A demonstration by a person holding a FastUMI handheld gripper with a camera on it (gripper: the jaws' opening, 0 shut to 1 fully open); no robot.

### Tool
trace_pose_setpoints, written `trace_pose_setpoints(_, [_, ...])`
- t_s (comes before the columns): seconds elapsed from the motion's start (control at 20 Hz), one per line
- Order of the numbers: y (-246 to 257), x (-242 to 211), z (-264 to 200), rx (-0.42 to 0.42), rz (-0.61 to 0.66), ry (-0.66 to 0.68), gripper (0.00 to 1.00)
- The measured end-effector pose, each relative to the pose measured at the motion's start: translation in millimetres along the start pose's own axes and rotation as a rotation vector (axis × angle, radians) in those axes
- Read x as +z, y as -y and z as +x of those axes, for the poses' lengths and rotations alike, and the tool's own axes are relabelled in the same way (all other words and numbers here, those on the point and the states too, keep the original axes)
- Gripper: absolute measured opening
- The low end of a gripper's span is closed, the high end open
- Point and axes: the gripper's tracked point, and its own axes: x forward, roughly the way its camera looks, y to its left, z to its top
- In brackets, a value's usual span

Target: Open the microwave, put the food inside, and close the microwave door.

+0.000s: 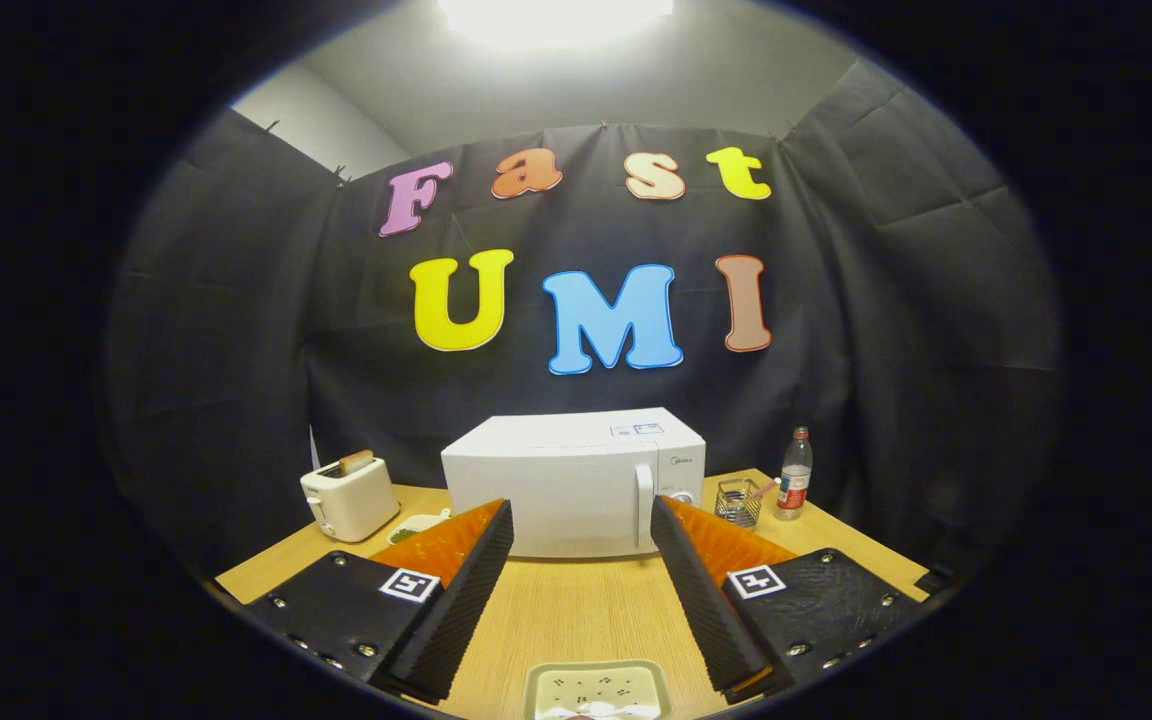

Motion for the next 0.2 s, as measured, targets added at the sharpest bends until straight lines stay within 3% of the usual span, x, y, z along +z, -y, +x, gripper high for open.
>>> trace_pose_setpoints(0.2, [5.4,5.8,0.4,-0.005,-0.006,0.009,0.89])
